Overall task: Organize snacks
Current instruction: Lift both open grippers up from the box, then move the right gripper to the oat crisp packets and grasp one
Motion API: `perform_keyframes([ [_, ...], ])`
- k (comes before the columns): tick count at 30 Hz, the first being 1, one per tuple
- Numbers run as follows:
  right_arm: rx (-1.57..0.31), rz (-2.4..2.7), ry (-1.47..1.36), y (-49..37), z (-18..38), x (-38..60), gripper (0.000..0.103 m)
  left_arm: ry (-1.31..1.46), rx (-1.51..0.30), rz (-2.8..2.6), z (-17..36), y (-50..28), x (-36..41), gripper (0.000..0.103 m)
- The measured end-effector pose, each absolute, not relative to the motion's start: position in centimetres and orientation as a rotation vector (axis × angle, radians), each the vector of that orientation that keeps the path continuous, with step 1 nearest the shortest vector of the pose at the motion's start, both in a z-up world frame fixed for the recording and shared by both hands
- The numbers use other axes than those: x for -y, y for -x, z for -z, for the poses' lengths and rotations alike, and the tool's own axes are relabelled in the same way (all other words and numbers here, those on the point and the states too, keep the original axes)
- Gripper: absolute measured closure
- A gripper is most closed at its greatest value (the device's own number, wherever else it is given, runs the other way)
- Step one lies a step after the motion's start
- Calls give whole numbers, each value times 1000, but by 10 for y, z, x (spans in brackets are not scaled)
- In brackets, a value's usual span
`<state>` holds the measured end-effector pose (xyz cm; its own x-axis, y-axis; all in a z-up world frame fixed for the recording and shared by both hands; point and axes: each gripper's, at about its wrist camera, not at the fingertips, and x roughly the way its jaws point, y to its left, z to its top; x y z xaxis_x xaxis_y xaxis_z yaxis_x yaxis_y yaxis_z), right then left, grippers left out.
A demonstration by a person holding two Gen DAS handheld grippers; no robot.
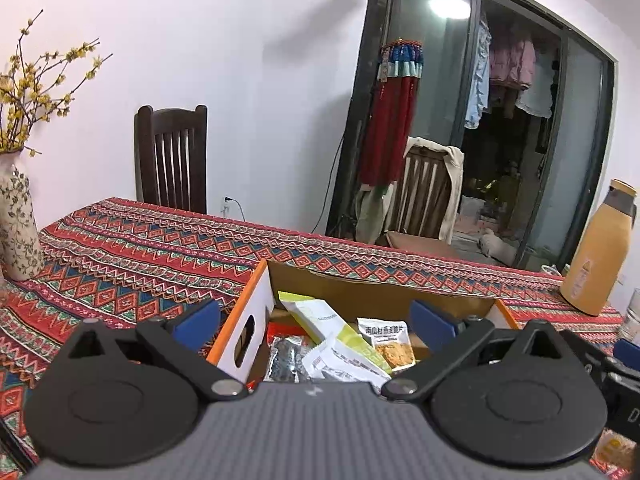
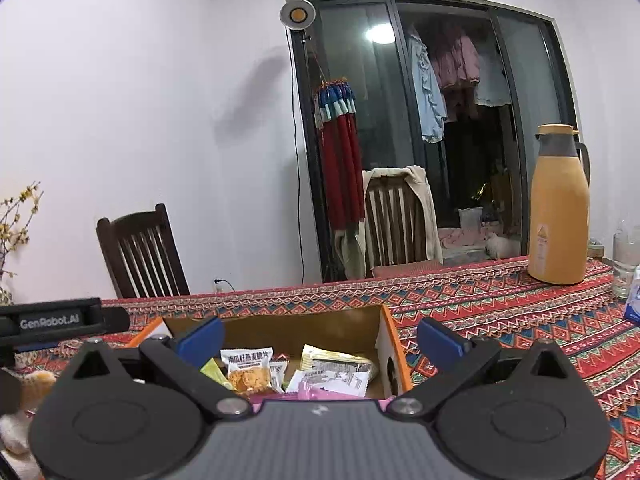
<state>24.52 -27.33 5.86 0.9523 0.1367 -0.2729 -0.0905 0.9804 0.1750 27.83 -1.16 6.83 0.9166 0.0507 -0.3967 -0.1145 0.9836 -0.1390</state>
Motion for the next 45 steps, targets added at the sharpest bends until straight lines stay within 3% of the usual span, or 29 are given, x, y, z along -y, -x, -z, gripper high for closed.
perform_keyframes([
  [9,-330,-210,-139,-212,-58,273,0,116,-451,-52,-65,-246,3,0],
  [27,-595,-261,-85,-158,12,254,0,62,-610,-21,0,-197,-39,0],
  [45,-723,-208,-31,-191,24,191,0,173,-661,-8,25,-203,-65,0],
])
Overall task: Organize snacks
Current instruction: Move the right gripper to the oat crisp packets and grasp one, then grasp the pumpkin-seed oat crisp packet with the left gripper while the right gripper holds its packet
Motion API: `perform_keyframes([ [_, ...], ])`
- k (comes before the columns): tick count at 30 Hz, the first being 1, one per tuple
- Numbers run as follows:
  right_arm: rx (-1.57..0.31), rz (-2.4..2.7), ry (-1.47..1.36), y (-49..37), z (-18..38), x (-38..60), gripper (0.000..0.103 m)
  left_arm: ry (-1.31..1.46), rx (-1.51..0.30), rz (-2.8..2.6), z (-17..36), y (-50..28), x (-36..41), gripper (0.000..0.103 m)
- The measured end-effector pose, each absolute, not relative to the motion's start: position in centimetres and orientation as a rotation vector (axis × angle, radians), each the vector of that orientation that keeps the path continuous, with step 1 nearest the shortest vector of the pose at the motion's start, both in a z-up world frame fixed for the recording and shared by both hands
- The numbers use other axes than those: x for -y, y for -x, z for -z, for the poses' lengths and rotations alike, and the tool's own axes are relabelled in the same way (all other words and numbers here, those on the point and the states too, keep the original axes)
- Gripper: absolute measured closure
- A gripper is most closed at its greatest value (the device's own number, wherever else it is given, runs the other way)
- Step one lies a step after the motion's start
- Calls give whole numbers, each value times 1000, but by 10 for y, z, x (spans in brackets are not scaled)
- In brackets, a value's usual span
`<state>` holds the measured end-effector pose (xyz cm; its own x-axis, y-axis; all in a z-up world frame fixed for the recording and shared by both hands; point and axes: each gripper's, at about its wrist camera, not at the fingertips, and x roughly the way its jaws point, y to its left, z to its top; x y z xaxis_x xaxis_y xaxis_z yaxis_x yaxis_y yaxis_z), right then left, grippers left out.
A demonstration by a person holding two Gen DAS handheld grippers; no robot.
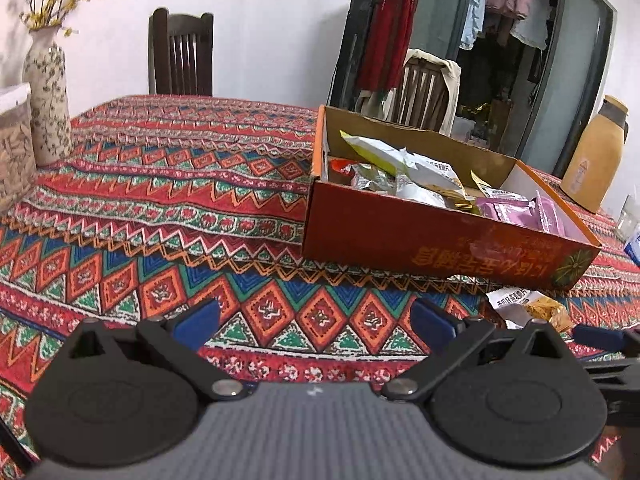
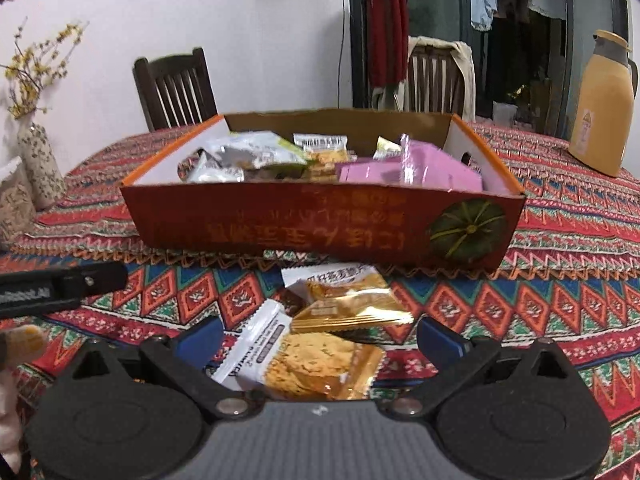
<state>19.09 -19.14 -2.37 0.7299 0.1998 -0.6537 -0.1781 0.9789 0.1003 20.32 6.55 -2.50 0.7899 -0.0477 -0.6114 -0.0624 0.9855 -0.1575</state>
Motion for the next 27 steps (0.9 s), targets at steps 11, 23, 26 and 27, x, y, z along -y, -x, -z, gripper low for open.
perform_keyframes([
  [11,-733,-173,3,-184,36,187,30,222,-695,-15,29,-208,-73,0],
  [23,-666,-204,16,-148,27,200,53,231,-701,-42,30,-209,-75,0],
  [26,-639,-183,0,-142,20,213,53,224,-704,-53,31,-210,-74,0],
  [27,-629,-173,-3,-140,18,217,53,222,-705,-61,31,-210,-74,0],
])
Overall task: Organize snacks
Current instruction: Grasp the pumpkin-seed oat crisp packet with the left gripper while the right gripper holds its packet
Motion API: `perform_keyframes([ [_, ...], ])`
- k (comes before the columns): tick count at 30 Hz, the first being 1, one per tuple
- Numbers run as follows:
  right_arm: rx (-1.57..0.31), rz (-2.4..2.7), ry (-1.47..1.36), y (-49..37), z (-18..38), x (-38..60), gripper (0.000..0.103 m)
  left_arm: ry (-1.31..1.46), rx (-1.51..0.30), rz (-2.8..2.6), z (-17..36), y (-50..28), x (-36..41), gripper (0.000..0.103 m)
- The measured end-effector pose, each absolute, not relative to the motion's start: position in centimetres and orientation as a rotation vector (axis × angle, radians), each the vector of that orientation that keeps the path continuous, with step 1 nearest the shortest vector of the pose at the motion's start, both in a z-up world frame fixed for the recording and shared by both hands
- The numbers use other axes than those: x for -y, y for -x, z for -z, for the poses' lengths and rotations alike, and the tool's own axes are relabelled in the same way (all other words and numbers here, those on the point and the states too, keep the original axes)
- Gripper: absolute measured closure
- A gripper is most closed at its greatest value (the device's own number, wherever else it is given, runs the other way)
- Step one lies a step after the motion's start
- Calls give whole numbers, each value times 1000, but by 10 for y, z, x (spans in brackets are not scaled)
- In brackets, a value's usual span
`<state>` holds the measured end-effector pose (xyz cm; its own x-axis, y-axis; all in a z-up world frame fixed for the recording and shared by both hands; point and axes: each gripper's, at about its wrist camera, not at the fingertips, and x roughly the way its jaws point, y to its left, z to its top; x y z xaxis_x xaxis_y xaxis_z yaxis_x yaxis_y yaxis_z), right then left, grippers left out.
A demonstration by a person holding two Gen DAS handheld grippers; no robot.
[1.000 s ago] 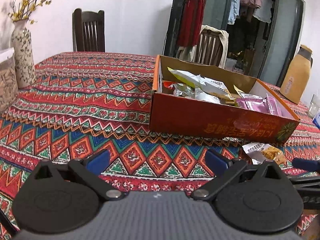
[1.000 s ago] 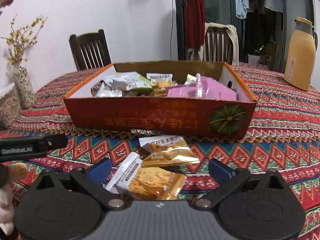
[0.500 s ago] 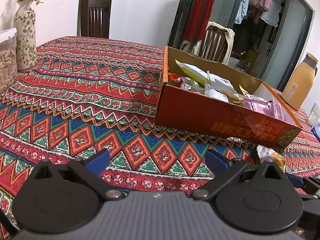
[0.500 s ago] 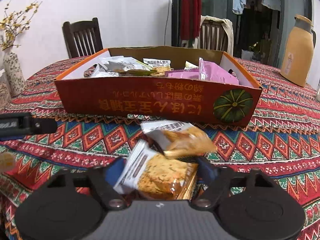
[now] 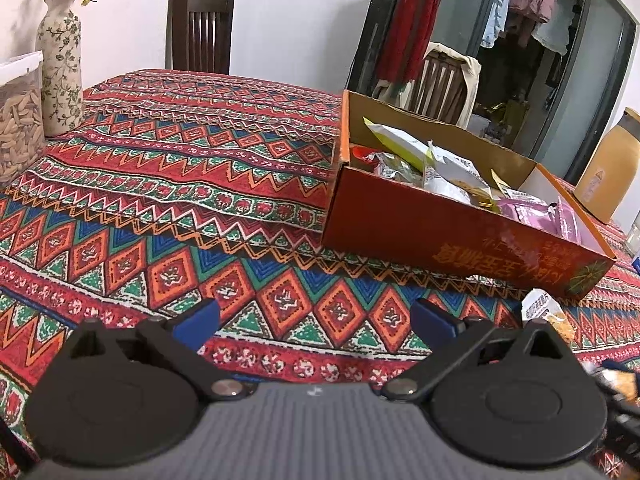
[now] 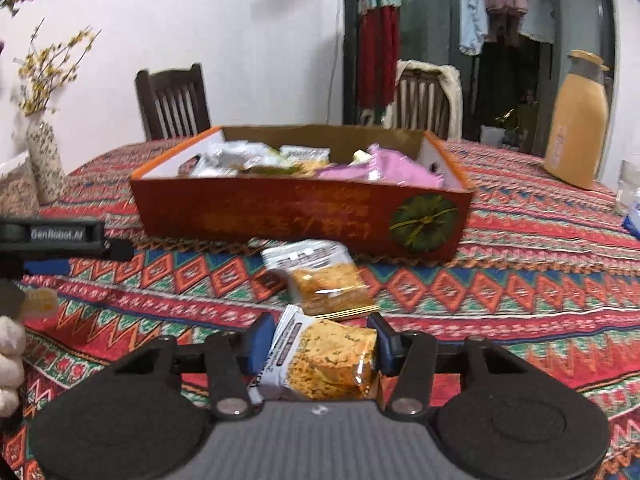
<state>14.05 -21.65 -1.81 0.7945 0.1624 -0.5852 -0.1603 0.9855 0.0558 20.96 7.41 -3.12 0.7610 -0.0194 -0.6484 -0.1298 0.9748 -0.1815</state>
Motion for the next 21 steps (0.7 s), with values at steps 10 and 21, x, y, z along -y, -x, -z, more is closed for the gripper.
perform_keyframes([
  [10,-560,-115,-24,-140,8,263,53,215,-673,-112,13,-189,-68,0],
  [21,-491,-122,-13,-166,1,296,53,181,-671,-98,1,-188,-23,0],
])
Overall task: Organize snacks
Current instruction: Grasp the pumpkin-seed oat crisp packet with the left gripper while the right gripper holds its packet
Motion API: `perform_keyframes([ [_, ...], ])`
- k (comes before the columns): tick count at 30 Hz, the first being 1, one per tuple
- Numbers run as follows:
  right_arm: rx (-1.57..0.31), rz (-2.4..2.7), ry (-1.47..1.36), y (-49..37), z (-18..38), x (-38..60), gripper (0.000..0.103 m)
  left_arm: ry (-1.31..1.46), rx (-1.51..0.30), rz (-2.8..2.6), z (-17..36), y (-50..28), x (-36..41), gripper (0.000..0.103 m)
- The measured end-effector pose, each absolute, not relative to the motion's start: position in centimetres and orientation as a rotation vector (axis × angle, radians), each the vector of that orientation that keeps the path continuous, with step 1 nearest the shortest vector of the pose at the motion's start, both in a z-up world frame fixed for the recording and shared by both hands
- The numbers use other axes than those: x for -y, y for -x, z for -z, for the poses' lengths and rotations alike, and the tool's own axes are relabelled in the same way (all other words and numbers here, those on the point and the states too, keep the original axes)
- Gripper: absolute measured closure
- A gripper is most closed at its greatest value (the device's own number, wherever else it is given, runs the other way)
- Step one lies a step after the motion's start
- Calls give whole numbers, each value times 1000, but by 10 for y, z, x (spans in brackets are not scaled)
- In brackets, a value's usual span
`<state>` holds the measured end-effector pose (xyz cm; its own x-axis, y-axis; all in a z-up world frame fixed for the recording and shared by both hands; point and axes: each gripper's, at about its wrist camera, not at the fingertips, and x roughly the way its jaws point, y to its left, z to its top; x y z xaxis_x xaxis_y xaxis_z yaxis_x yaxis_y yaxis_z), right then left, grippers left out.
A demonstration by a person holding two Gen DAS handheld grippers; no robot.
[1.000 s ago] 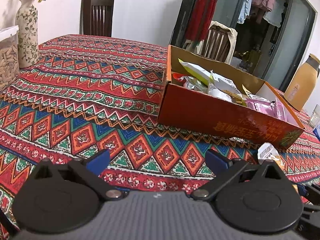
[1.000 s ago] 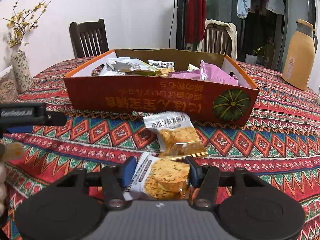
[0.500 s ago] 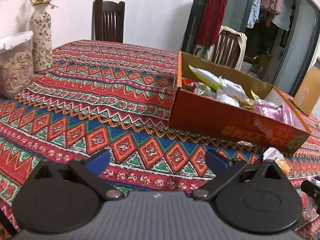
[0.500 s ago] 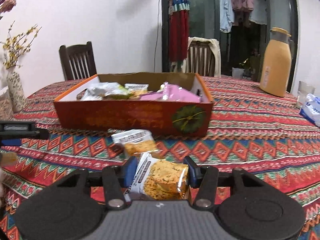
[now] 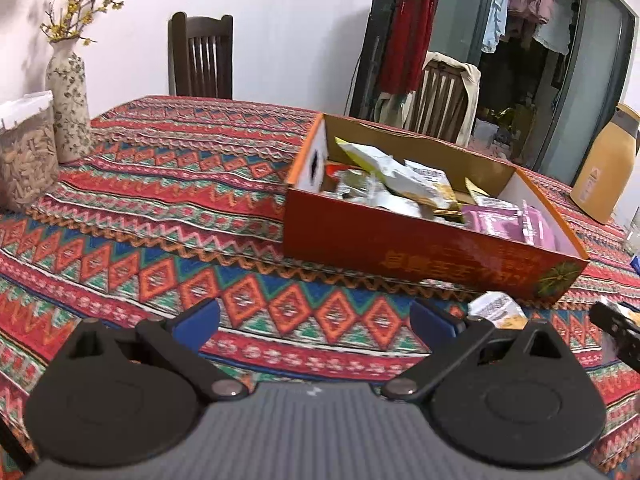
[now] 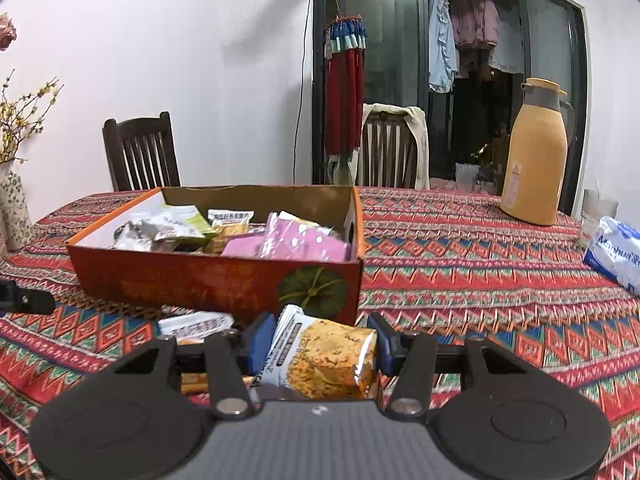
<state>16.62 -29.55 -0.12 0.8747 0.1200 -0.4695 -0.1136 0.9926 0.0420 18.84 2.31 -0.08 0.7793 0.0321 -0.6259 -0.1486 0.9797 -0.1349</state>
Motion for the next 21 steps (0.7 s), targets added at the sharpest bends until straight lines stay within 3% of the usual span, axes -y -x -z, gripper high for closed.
perform_keyframes([
  [21,-467,-134,-108,-195,14,330,52,114,-760,-50,18,-227,94,0],
])
